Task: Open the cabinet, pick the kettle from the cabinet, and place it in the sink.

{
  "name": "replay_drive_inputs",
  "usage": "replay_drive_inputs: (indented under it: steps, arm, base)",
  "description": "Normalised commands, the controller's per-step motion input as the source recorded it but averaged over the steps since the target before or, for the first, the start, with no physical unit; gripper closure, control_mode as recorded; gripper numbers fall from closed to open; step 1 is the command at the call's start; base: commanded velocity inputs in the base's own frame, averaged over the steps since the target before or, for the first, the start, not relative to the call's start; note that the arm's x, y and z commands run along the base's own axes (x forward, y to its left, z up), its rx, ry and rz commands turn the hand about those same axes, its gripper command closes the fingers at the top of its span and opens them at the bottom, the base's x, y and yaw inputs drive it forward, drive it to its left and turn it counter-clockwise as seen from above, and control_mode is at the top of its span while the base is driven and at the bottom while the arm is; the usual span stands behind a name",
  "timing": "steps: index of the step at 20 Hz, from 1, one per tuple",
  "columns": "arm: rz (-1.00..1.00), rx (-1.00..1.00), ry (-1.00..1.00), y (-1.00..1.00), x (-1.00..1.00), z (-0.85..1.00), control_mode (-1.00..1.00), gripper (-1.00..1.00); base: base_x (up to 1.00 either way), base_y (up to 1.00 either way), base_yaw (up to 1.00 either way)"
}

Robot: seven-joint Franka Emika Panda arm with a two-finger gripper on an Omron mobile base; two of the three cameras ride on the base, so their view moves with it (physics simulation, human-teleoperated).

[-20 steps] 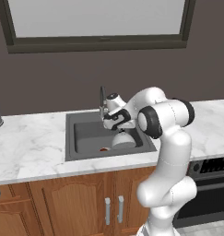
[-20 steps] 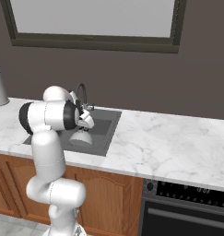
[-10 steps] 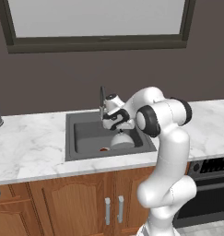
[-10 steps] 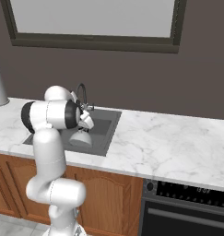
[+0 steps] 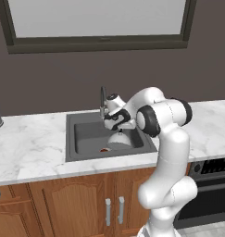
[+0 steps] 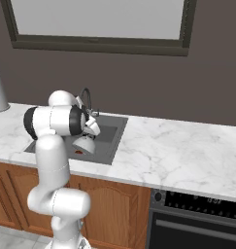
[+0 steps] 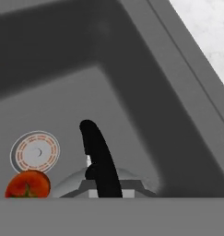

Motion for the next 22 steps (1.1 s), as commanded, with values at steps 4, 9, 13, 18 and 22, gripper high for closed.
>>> replay_drive_inputs:
  steps: [4, 9, 13, 18, 22]
  arm:
    - [0.00, 0.00, -0.02, -0.13, 0.08, -0.06, -1.00, 1.00]
    - [0.00, 0.00, 0.00, -0.17, 0.06, -0.11, -1.00, 1.00]
    - [0.00, 0.00, 0.00, -0.18, 0.06, -0.13, -1.00, 1.00]
    - [0.00, 0.00, -0.02, -0.04, 0.13, -0.09, -1.00, 1.00]
    - [0.00, 0.00, -0.02, 0.00, 0.16, -0.04, -1.00, 1.00]
  base:
    - [0.00, 0.00, 0.00]
    - [0.00, 0.00, 0.00]
    - [0.00, 0.00, 0.00]
    - [0.00, 0.00, 0.00]
    - [0.00, 0.00, 0.00]
